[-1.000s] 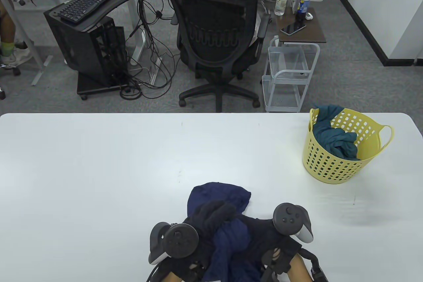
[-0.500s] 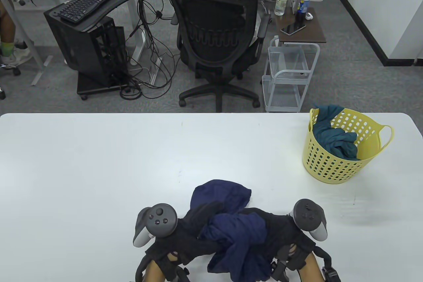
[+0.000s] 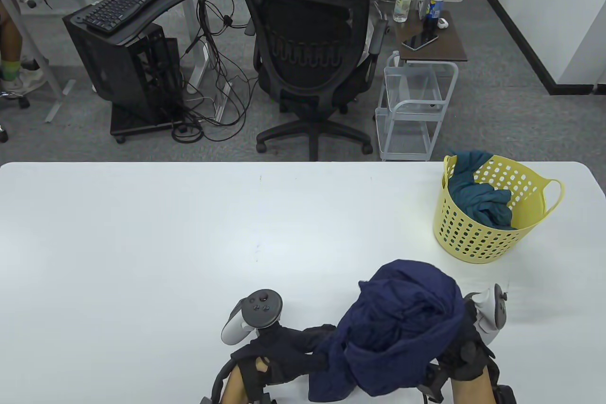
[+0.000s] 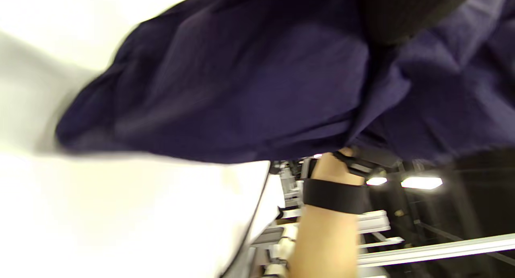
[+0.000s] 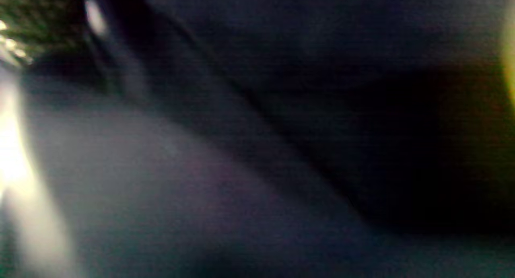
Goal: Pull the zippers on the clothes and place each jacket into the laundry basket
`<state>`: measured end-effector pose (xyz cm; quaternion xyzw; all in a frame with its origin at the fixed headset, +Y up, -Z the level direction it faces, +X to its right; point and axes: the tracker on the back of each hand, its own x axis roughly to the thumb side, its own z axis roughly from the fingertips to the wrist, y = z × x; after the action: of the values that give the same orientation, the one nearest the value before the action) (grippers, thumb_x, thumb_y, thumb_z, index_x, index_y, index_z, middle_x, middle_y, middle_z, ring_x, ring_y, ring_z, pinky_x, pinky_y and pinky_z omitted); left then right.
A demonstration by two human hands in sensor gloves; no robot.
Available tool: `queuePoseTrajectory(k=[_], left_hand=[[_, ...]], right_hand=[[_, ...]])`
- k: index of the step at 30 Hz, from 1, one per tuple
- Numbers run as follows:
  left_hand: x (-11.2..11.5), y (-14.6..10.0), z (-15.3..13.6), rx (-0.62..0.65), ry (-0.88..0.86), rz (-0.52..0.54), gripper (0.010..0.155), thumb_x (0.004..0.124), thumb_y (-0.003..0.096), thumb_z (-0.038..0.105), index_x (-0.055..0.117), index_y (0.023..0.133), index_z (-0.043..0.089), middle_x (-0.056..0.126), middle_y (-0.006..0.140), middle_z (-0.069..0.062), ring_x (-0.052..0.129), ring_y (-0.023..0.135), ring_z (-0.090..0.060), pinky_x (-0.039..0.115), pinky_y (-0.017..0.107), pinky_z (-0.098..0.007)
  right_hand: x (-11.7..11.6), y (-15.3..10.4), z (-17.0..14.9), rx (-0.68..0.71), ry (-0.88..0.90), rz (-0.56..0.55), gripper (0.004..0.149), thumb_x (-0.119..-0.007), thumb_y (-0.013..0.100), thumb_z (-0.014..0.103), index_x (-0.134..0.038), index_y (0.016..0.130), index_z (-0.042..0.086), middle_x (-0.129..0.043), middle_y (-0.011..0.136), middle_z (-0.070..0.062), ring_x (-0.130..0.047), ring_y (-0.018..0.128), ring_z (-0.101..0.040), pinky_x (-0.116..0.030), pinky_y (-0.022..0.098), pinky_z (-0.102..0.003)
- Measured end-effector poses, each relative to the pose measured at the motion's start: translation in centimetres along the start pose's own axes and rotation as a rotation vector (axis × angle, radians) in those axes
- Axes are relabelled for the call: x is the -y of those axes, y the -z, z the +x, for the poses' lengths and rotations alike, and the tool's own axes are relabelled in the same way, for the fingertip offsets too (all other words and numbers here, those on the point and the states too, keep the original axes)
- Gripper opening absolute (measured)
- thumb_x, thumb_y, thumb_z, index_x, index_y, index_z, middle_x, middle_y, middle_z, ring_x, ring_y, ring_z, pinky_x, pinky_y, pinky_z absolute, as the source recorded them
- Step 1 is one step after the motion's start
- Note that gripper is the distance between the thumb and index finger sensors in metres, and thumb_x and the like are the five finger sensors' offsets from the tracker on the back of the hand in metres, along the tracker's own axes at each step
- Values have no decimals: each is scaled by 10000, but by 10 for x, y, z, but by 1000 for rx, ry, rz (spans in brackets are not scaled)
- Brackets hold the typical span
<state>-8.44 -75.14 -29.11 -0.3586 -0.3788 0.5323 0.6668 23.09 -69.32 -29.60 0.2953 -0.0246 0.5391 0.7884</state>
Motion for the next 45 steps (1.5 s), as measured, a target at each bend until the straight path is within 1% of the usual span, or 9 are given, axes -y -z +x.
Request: queuePoseTrajectory(k=[5,11,16,21,24,27,33,36,45], left_hand=[[9,7,-5,68,-332,29,498,652,498,540,675,927,287,813,1044,-80,876,894,-407,719,598,-639],[24,14,-3,122,-628,74,572,659,503,544,546,990,265,868,982,-33,997,786,-313,790,576,-565],[25,13,-4,147,-703,114,682,624,492,613,370,1042,300,734,1065,-34,889,925,-264,706,681,-527],[13,-1,-12,132,-742,224,765,607,475,650,304,1043,236,733,1019,-106,897,903,-288,710,679,-524],[12,-2,-14,116,-757,246,783,600,472,650,281,1042,218,715,1003,-155,901,892,-310,717,683,-506],[15,-2,-16,92,-782,255,803,601,473,649,255,1038,194,680,1004,-192,876,912,-324,699,686,-513],[9,-6,-17,38,-712,304,801,618,479,638,312,1045,160,694,1003,-218,870,908,-328,789,590,-518],[4,-10,-18,-31,-595,334,803,601,480,653,349,1043,139,715,1012,-198,889,897,-318,778,595,-526],[-27,-43,4,-306,175,718,735,645,442,672,552,1048,265,743,1070,-86,863,883,-402,716,589,-597]], right_hand=[[18,-8,2,-10,-164,-226,792,-1020,431,415,-510,1032,489,-638,1104,29,-893,830,-269,-723,666,-519],[5,-8,-7,-31,-391,-287,796,-1019,430,379,-500,1022,496,-576,1132,31,-823,897,-308,-665,689,-557],[-37,4,-26,-153,-564,28,837,-950,457,453,-404,1089,403,-457,1184,-38,-729,969,-385,-631,695,-593],[-56,5,-37,-314,-407,314,1033,-840,494,639,-113,1132,275,-66,1208,-143,-324,1073,-538,-358,740,-698],[-61,5,-34,-398,-695,410,1224,-927,429,653,53,1062,283,64,1175,-109,-217,1088,-531,-320,752,-699],[-69,7,-31,-370,-1049,379,1235,-999,389,529,13,1047,269,-49,1189,-101,-418,1084,-481,-467,757,-639],[-82,7,-25,-159,-1422,205,985,-1064,345,387,-383,1056,348,-550,1132,-49,-899,847,-303,-792,634,-476],[-80,4,-32,-127,-1410,155,819,-1035,390,376,-512,1021,382,-687,1058,-37,-986,724,-274,-874,534,-427],[-73,2,-18,13,-1460,-110,718,-1003,423,355,-571,993,421,-717,1024,-15,-1006,648,-266,-918,458,-383]])
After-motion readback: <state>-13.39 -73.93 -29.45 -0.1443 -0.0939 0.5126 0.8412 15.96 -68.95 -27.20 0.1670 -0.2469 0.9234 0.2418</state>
